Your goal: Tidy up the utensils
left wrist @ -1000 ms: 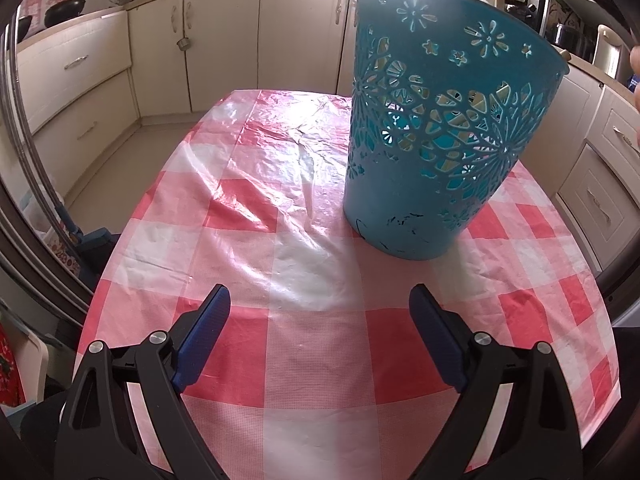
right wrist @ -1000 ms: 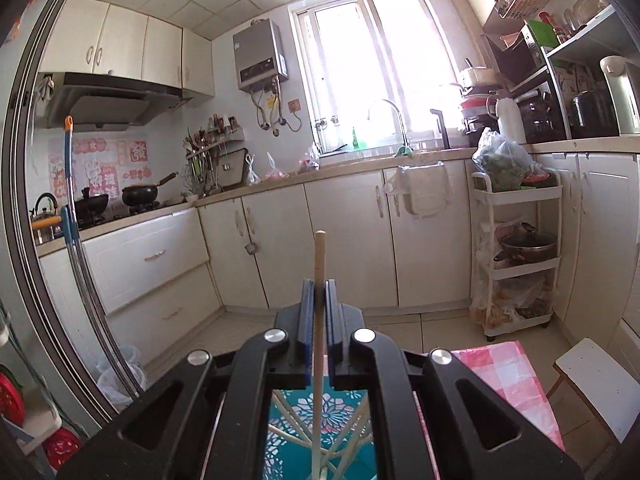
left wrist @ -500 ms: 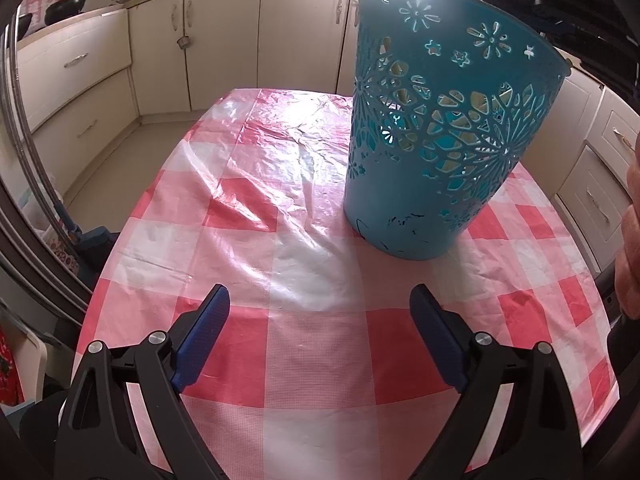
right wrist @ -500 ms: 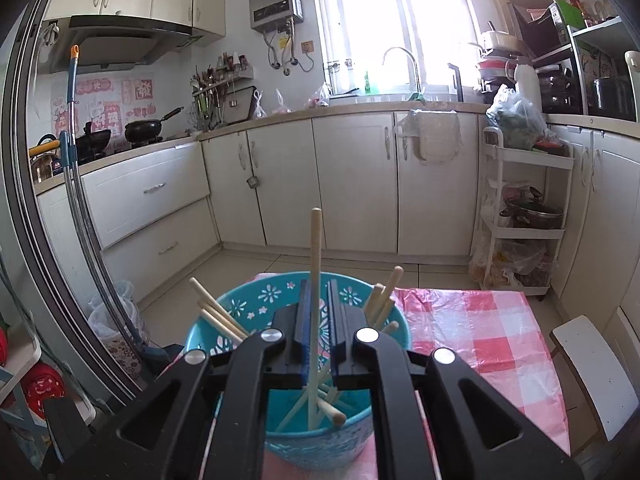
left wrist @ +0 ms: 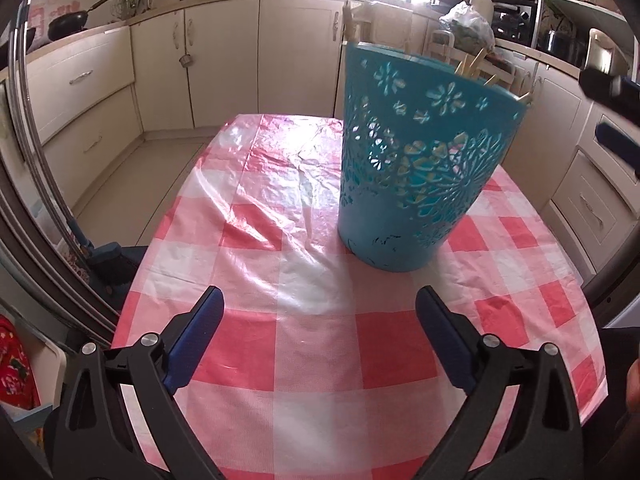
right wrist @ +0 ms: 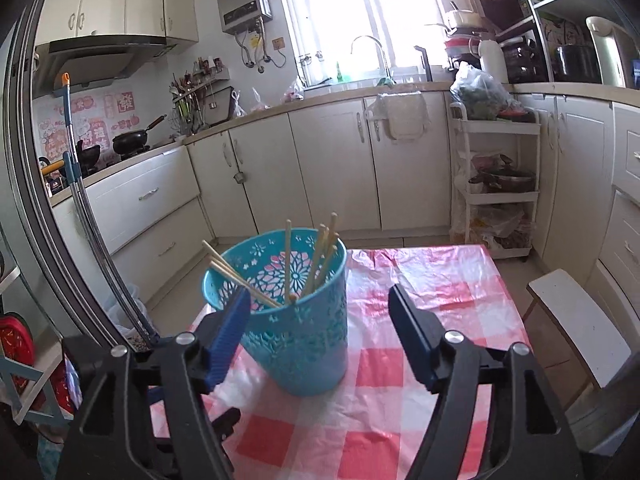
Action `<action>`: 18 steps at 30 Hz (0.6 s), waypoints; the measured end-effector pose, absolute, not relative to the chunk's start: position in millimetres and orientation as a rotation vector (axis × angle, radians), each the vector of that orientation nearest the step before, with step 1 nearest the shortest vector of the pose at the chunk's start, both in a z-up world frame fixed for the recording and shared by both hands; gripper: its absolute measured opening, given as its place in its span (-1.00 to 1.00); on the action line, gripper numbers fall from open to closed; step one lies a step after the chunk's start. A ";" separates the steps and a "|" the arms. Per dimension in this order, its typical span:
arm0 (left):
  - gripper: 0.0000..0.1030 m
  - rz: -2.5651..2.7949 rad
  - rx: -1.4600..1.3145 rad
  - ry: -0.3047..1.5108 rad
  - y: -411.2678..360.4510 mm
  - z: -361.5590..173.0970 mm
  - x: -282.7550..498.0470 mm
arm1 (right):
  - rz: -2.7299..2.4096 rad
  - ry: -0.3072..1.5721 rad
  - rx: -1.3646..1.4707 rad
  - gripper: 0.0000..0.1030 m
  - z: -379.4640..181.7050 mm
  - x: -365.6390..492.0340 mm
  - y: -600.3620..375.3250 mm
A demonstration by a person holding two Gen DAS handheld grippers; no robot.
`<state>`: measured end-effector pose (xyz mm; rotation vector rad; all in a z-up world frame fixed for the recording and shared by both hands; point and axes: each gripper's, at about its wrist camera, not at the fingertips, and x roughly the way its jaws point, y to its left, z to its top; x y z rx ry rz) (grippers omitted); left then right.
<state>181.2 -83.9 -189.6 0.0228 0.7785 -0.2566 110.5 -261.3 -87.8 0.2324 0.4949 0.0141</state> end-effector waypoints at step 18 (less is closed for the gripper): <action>0.86 -0.212 0.054 0.731 -59.6 -88.1 119.2 | -0.034 0.701 0.289 0.86 -79.5 66.5 -257.2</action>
